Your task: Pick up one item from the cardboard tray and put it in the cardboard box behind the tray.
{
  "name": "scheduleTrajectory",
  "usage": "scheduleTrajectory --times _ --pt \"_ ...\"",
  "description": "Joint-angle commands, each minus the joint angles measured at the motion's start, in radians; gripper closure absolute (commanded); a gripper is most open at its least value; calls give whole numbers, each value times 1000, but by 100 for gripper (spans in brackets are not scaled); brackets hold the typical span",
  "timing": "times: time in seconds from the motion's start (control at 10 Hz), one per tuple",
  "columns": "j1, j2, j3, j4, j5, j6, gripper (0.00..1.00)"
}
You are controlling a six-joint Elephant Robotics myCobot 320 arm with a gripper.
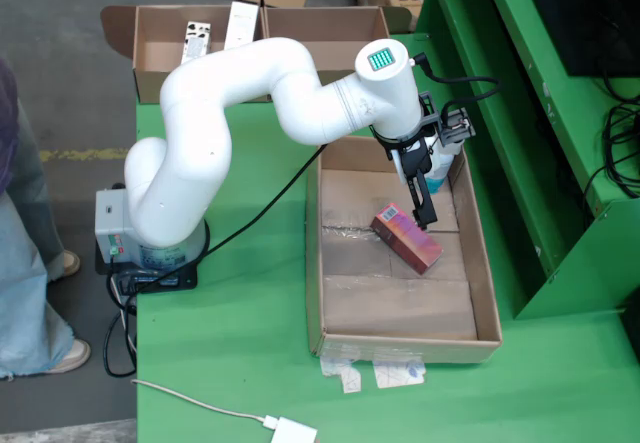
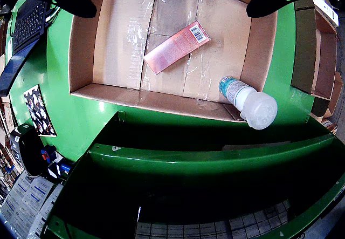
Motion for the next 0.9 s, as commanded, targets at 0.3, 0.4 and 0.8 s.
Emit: scheduleTrajectory --times 0.3,0.4,0.8 --pt "5 24 31 10 -1 -6 0" --pt "5 24 31 10 -1 -6 0" --pt "6 12 37 0 7 3 0"
